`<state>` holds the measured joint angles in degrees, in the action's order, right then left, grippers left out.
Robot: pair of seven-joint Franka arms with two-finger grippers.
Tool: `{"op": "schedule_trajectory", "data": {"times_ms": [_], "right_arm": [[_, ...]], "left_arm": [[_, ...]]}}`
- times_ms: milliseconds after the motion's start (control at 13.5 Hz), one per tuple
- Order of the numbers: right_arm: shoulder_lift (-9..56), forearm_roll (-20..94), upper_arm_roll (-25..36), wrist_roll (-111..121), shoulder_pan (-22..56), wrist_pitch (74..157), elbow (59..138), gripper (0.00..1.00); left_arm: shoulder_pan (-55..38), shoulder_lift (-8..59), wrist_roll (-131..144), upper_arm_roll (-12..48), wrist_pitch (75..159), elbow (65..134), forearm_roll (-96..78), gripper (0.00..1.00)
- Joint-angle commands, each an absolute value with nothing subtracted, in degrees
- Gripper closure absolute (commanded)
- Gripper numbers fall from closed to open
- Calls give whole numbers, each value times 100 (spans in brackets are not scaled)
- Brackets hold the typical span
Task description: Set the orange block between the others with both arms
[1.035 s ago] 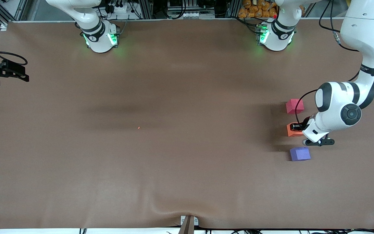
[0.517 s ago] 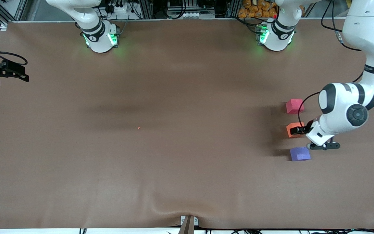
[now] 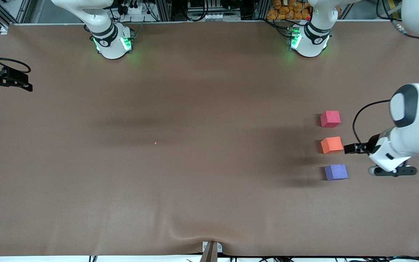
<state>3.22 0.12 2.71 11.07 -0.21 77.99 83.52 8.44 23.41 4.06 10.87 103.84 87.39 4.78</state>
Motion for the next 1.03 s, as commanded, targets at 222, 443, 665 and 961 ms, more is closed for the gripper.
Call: {"op": "schedule_trajectory", "data": {"times_ms": [222,443,665,961], "right_arm": [[299,18,290,1143,9,7787,8341,0],[299,18,290,1160,9,7778,8350,0],[299,18,290,1160,9,7778,8350,0],[299,18,290,1160,9,7787,8350,0]], "left_arm": [[887,1373,361,1213,9502,8490,554,0],[870,889,352,1239,9186,8490,501,0],[861,406,361,1248,8861,8499,492,0],[905,45,430,1310,8640,8543,212,0]]}}
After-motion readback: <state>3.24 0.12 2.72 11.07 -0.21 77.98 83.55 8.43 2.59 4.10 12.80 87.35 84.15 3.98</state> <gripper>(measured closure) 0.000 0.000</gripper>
